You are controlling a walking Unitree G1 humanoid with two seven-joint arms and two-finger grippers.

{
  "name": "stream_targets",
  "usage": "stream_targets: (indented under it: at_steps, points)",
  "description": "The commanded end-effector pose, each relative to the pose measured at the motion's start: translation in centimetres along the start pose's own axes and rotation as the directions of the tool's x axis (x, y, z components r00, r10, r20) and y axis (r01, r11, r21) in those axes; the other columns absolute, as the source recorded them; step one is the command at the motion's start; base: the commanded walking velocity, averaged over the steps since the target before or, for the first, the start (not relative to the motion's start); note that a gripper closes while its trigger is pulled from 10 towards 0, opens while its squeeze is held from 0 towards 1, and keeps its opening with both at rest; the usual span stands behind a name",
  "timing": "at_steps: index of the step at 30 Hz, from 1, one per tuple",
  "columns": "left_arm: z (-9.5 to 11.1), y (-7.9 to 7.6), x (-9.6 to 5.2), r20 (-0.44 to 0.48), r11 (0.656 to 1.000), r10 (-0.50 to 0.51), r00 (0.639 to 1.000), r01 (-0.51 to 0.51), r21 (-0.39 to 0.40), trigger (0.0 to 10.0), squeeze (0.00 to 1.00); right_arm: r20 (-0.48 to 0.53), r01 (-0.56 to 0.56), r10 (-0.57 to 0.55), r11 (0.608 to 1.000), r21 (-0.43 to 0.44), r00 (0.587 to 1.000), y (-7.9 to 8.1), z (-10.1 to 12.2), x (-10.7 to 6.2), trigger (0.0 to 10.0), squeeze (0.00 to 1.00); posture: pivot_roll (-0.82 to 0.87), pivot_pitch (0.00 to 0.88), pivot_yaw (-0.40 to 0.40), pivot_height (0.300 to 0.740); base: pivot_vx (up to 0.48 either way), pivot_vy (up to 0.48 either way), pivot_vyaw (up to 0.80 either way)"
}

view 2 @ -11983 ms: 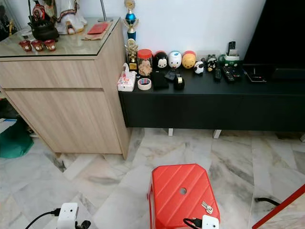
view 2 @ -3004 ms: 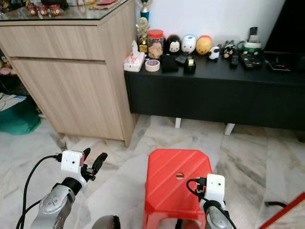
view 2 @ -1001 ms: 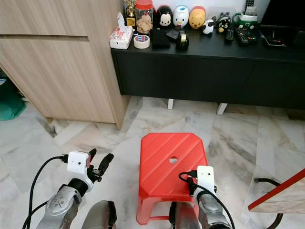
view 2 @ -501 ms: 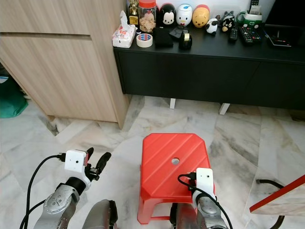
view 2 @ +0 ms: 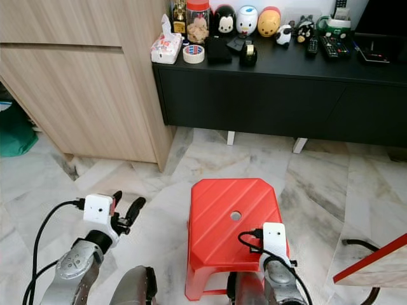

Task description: Hang keys on a hook

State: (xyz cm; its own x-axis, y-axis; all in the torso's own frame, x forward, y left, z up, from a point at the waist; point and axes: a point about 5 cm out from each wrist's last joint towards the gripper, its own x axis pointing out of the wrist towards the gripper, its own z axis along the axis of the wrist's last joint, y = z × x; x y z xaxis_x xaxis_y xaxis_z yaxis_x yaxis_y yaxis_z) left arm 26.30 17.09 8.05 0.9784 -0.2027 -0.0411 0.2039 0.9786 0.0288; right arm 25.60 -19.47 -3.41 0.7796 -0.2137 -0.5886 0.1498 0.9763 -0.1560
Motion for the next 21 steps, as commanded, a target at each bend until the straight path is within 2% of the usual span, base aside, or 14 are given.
stream_targets:
  at_steps: [1,9,18,19,20,21]
  points:
    - [-0.2,0.5,0.0,-0.017,1.000,0.014,1.000,-0.013,0.012,10.0,0.00,-0.035,0.006,-0.005,1.000,0.016,0.999,0.0,-0.8,-0.2,0.0,0.00,0.06,0.081,-0.013,0.621,0.000,0.000,0.00]
    - [-0.2,1.0,0.8,-0.015,0.999,0.022,1.000,-0.022,0.024,10.0,0.00,0.085,-0.032,0.026,0.997,0.076,0.996,0.9,1.7,0.1,0.0,0.00,0.06,0.030,-0.012,0.621,0.000,0.000,0.00]
    - [-0.1,1.0,1.6,-0.003,0.999,0.029,1.000,-0.029,0.026,10.0,0.00,0.215,-0.066,0.036,0.989,0.135,0.976,0.9,3.1,-0.3,0.0,0.00,0.04,0.000,-0.009,0.621,0.000,0.000,0.00]
    - [-0.1,1.0,1.6,-0.001,0.999,0.028,1.000,-0.028,0.025,10.0,0.00,0.231,-0.081,0.048,0.987,0.137,0.972,0.9,3.2,-0.4,3.2,0.00,0.04,0.000,-0.009,0.621,0.000,0.000,0.00]
    - [-0.1,0.9,1.7,-0.001,0.999,0.026,1.000,-0.026,0.025,10.0,0.00,0.244,-0.097,0.062,0.986,0.134,0.968,1.0,3.4,-0.5,10.0,0.00,0.04,0.000,-0.007,0.621,0.000,0.000,0.00]
    - [-0.2,0.9,1.8,-0.001,0.999,0.025,1.000,-0.025,0.024,10.0,0.00,0.251,-0.113,0.077,0.985,0.131,0.965,1.1,3.6,-0.5,10.0,0.00,0.04,0.000,-0.006,0.621,0.000,0.000,0.00]
